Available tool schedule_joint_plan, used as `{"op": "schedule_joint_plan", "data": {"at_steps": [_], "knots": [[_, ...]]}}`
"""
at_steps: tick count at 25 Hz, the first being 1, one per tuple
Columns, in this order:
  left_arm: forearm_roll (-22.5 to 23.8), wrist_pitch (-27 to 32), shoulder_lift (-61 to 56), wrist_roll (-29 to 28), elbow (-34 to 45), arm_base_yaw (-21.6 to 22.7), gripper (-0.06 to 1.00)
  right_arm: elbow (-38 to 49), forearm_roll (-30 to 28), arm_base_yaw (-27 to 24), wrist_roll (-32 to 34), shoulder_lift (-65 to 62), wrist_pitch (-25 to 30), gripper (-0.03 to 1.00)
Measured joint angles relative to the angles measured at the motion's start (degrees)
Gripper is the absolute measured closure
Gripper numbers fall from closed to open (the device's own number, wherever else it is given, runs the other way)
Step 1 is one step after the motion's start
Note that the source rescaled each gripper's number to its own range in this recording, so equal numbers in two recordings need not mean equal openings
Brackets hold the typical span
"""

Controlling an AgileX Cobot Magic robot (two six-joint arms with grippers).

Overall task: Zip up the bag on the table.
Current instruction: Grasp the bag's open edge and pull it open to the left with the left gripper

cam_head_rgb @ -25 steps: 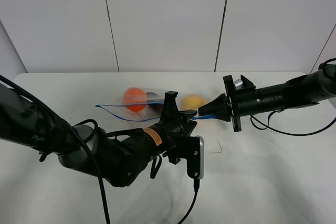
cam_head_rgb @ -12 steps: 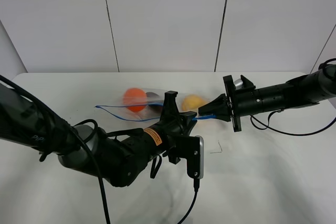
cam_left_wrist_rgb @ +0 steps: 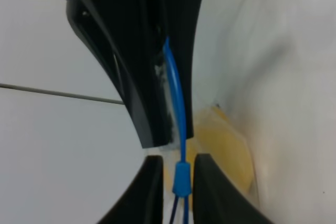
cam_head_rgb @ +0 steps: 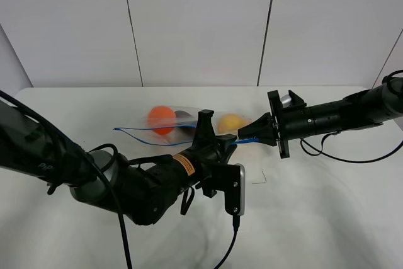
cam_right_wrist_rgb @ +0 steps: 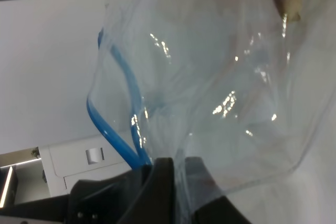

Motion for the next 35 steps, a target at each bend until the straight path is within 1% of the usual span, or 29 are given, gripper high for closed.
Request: {"op": "schedule_joint_plan", "data": {"at_steps": [5, 15, 25, 27, 28, 30, 35], "knots": [[0.85, 0.05, 0.00, 0.00, 0.00, -1.02, 0.77, 0.00, 0.00, 0.00, 0.00, 0.00, 0.00, 0.97], [0.52, 0.05, 0.00, 0.00, 0.00, -1.08, 0.77, 0.00, 0.00, 0.00, 0.00, 0.00, 0.00, 0.97], [0.11, 0.05, 0.00, -0.22, 0.00, 0.21, 0.77, 0.00, 0.00, 0.00, 0.00, 0.00, 0.00, 0.97], [0.11, 0.05, 0.00, -0.22, 0.00, 0.21, 0.80, 0.00, 0.00, 0.00, 0.00, 0.00, 0.00, 0.97], [0.11, 0.05, 0.00, -0.23, 0.00, 0.21, 0.83, 0.00, 0.00, 0.00, 0.00, 0.00, 0.00, 0.97], [0.11, 0.11, 0.00, -0.34, 0.00, 0.21, 0.93, 0.00, 0.00, 0.00, 0.00, 0.00, 0.00, 0.97], [0.11, 0.21, 0.00, -0.34, 0.00, 0.21, 0.94, 0.00, 0.00, 0.00, 0.00, 0.00, 0.00, 0.97]]}}
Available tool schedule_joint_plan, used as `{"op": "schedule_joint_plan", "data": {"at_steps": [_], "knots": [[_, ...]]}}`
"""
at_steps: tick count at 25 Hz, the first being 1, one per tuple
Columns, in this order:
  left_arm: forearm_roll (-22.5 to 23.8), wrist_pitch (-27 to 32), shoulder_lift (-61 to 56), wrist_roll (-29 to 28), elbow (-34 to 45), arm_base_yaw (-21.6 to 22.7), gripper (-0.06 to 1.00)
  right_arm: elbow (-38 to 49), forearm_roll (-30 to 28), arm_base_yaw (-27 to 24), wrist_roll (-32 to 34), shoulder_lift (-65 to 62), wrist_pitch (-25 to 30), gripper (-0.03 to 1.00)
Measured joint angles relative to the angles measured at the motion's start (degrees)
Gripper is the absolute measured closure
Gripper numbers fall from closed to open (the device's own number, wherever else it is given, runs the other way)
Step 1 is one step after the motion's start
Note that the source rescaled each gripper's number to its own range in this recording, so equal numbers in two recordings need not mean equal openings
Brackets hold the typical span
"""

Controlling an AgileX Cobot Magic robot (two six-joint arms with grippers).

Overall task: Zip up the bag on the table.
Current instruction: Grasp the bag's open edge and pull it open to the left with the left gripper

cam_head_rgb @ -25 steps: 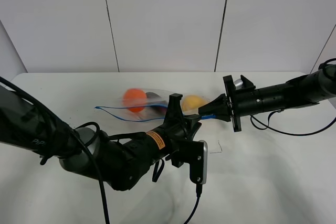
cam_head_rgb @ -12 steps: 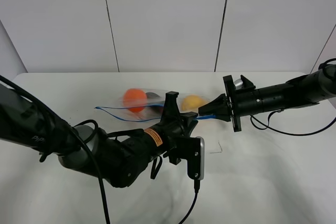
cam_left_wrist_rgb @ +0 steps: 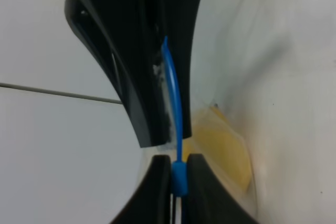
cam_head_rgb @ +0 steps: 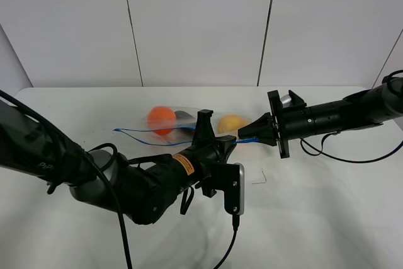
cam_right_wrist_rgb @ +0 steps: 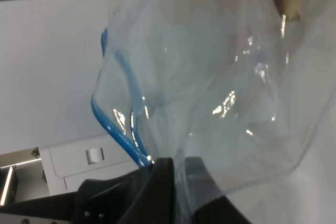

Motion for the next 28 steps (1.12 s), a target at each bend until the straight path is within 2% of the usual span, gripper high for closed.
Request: {"op": "schedule_joint_plan", "data": {"at_steps": [9, 14, 22, 28], "knots": [[0.05, -0.22, 0.00, 0.00, 0.53, 0.00, 0.94, 0.00, -0.05, 0.00, 0.00, 0.00, 0.05, 0.97], [0.20, -2.10, 0.00, 0.06, 3.04, 2.16, 0.94, 0.00, 0.06, 0.00, -0.12, 0.00, -0.22, 0.97], [-1.93, -8.09, 0.00, 0.13, 9.48, 11.10, 0.94, 0.00, 0.88, 0.00, -0.24, 0.00, -0.60, 0.97], [-2.59, -8.61, 0.00, 0.13, 10.15, 19.38, 0.94, 0.00, 1.15, 0.00, -0.19, 0.00, -0.51, 0.97]]}}
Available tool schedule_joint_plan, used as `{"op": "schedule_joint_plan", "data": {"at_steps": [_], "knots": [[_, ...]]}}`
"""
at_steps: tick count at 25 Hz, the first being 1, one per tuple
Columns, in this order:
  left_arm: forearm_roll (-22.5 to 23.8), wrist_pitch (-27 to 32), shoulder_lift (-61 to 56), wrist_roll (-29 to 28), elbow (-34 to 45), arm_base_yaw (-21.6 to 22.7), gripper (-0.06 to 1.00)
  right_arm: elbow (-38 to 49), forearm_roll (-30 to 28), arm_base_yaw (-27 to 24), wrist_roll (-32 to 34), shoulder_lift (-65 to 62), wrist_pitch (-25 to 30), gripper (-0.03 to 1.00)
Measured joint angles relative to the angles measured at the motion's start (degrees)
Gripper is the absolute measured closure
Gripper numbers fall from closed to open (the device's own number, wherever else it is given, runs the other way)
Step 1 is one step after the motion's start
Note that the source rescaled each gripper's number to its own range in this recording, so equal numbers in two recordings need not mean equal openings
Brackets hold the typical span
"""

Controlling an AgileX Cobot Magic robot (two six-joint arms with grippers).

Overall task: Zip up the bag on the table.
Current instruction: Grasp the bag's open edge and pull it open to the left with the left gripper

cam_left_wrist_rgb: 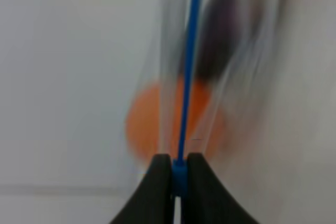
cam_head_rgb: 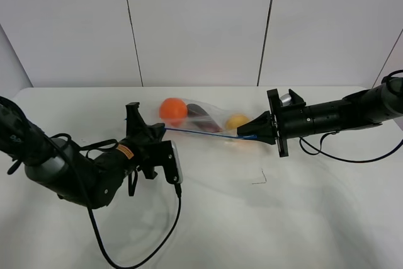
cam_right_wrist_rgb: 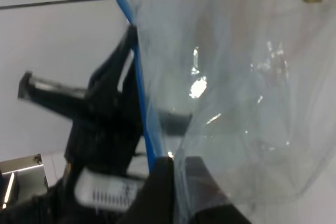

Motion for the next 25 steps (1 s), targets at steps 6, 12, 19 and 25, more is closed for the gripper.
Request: {"op": "schedule_joint_plan", "data": {"at_steps": [6, 12, 19, 25], "knots": [[0.32, 0.19, 0.00, 0.00, 0.00, 5.88, 0.94, 0.00, 0.30, 0.00, 0.00, 0.00, 0.09, 0.97], [0.08, 0.24, 0.00, -0.18, 0.00, 9.26, 0.94, 0.00, 0.20, 0.00, 0.00, 0.00, 0.13, 0.97], [0.02, 0.26, 0.00, -2.38, 0.07, 9.36, 0.94, 0.00, 0.18, 0.00, 0.00, 0.00, 0.13, 0.97], [-0.75, 0.26, 0.00, -9.73, 0.07, 9.36, 0.85, 0.00, 0.06, 0.00, 0.00, 0.00, 0.15, 0.97]]}}
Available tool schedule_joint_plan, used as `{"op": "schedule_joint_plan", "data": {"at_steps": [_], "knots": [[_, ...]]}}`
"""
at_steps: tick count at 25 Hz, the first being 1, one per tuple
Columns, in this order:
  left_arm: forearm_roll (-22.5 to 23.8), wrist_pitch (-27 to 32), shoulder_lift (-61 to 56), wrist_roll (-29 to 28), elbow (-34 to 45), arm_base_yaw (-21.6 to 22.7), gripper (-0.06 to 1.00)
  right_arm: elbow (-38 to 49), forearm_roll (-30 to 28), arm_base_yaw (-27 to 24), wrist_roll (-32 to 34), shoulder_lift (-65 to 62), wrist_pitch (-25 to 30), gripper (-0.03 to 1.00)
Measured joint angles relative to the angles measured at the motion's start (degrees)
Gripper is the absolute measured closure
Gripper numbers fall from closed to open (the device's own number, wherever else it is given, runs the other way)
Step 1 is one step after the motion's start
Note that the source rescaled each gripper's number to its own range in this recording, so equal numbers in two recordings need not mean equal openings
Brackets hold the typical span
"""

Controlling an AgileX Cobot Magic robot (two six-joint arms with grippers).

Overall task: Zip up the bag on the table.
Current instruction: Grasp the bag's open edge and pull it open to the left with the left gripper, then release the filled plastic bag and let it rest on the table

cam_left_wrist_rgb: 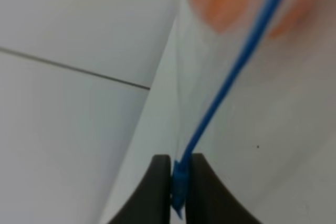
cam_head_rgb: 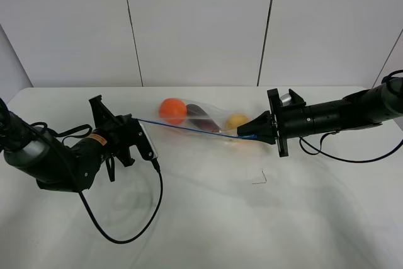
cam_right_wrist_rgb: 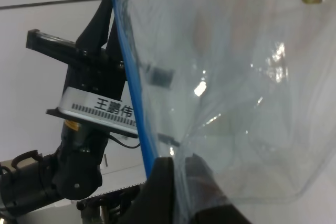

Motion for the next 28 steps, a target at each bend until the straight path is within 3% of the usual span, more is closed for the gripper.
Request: {"op": "schedule_joint_plan", "data": {"at_steps": [2, 6, 8, 14, 18, 23, 28], "knots": [[-1.56, 0.00, 0.00, -2.83, 0.00, 0.52, 0.66, 0.00, -0.38, -0.04, 0.00, 0.00, 0.05, 0.97], [-3.04, -0.05, 0.00, -8.91, 0.00, 2.44, 0.15, 0.00, -0.56, -0.06, 0.00, 0.00, 0.05, 0.97], [-3.53, -0.38, 0.00, -11.35, 0.00, 4.15, 0.04, 0.00, -0.56, -0.06, 0.00, 0.00, 0.07, 0.97], [-4.15, -1.26, 0.00, -16.08, 0.00, 9.63, -0.04, 0.00, -0.56, -0.11, 0.00, 0.00, 0.12, 0.97], [-4.21, -3.16, 0.00, -28.07, 0.00, 11.02, -0.05, 0.00, -0.56, -0.17, 0.00, 0.00, 0.12, 0.97], [-4.28, -3.42, 0.00, -47.51, 0.00, 11.19, -0.05, 0.00, -0.50, -0.17, 0.00, 0.00, 0.12, 0.97], [-5.32, -3.42, -0.32, -51.32, 0.00, 11.19, -0.05, 0.00, -0.50, -0.17, 0.00, 0.00, 0.12, 0.97]]}}
